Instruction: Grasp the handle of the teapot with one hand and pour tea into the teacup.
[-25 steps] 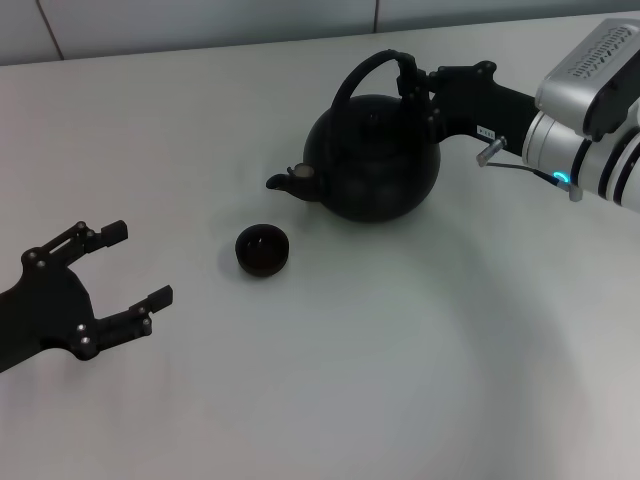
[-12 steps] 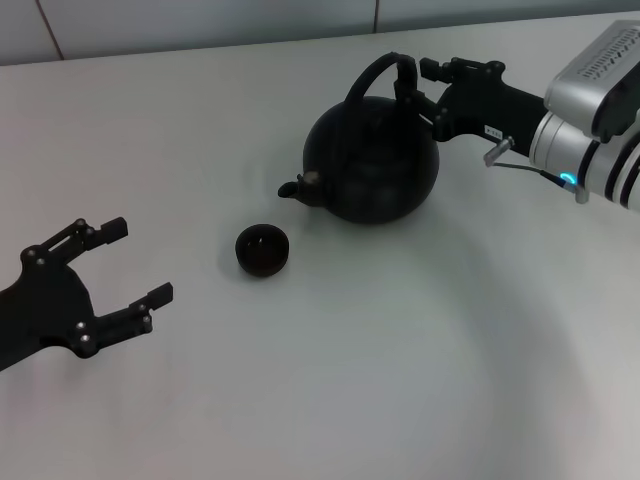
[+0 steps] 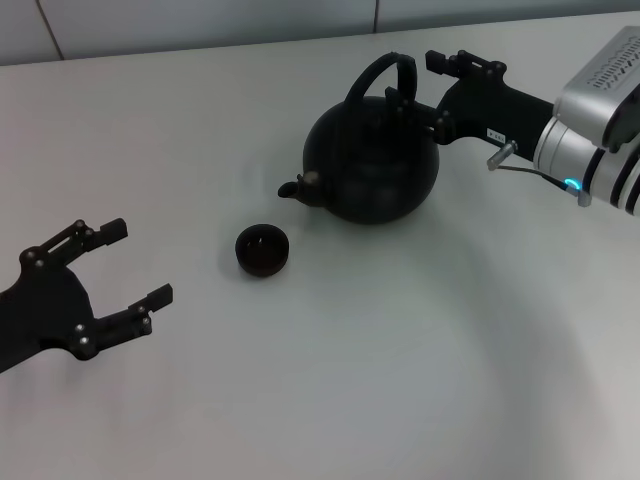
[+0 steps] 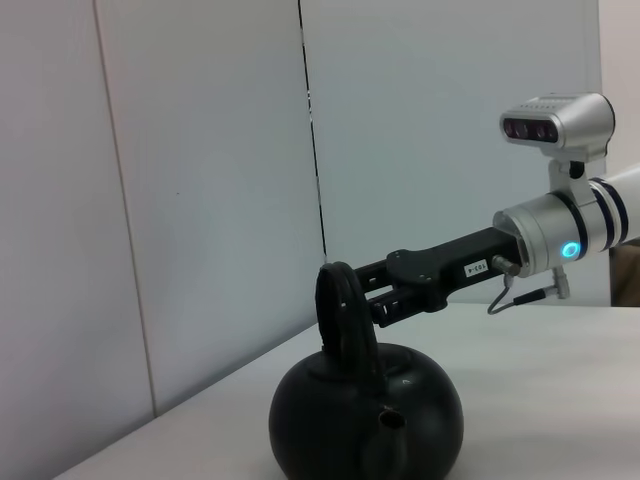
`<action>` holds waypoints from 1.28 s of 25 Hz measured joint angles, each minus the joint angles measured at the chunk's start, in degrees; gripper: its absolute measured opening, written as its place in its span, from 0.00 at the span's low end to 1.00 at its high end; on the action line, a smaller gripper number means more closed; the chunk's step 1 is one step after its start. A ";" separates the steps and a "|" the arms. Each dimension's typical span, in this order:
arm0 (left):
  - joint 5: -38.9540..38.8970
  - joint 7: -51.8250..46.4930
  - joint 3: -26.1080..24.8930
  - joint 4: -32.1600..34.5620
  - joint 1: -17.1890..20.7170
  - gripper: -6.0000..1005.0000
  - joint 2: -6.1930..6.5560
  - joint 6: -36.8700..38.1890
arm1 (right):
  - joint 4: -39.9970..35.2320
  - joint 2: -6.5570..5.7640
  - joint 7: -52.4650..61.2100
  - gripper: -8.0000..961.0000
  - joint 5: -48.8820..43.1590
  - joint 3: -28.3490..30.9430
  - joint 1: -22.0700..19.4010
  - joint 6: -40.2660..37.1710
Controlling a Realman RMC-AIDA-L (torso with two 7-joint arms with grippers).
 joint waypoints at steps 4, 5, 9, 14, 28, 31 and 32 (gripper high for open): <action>0.00 0.00 0.03 0.00 0.14 0.86 0.00 0.04 | 0.00 0.00 -0.02 0.74 0.06 0.00 -0.19 -0.43; 0.00 0.00 0.03 0.00 0.16 0.86 0.00 0.04 | -0.01 0.01 -0.02 0.74 0.08 0.00 -0.32 -0.63; 0.01 0.00 0.04 0.00 0.21 0.86 0.00 0.08 | 0.03 0.12 -1.40 0.74 0.18 0.71 -1.88 -4.22; 0.01 0.00 0.34 0.00 0.21 0.86 0.00 0.09 | 1.90 0.13 -6.43 0.74 4.12 2.88 -4.19 -10.40; 0.26 0.00 0.56 -0.78 0.09 0.86 0.21 0.14 | 9.28 -0.07 -8.61 0.74 7.01 10.96 -11.48 -24.39; 0.35 0.00 0.56 -0.95 -0.07 0.86 0.23 0.17 | 10.32 -0.09 -8.97 0.74 7.02 11.55 -11.68 -25.20; 0.37 0.00 0.56 -0.96 -0.09 0.86 0.22 0.17 | 10.40 -0.09 -9.04 0.74 7.01 11.61 -11.73 -25.83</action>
